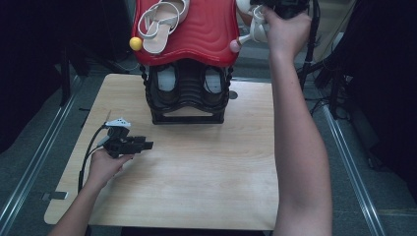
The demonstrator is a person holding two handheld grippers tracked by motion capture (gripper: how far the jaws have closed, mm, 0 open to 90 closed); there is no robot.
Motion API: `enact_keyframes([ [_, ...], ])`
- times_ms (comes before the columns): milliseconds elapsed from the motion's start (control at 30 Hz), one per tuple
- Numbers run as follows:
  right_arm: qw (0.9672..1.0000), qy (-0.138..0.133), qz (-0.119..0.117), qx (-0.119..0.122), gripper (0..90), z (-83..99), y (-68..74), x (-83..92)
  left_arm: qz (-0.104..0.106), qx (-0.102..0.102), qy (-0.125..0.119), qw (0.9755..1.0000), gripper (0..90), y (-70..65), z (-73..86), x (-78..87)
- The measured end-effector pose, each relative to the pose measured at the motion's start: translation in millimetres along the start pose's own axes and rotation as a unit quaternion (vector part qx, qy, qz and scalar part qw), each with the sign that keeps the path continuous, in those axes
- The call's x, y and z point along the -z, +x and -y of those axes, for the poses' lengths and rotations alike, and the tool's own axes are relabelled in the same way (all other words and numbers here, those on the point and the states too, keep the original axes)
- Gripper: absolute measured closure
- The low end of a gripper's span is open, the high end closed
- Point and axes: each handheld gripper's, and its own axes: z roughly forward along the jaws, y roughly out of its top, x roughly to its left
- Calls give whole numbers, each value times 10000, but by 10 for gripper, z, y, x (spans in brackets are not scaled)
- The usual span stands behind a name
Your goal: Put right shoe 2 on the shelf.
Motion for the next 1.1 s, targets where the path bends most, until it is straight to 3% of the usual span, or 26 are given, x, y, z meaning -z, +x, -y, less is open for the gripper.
enact_keyframes([
  [333,9998,-56,73,188,886,-190,282,-211,29,-27,-8,10000,501,-1,-1,11],
  [467,9996,-175,-74,215,886,-254,407,-207,21,-40,1,10000,500,9,-1,13],
  [633,9993,-122,-133,330,886,-251,536,-334,14,-69,-3,10000,501,-11,0,12],
  [767,9991,62,-110,409,886,-188,554,-470,23,-66,-23,10000,501,-1,-2,32],
  [1033,9987,85,-326,382,886,12,543,-567,-19,-29,-20,10000,500,17,10,31],
  [1100,9988,81,-387,283,885,46,527,-580,-7,-32,-11,10000,500,14,9,32],
])
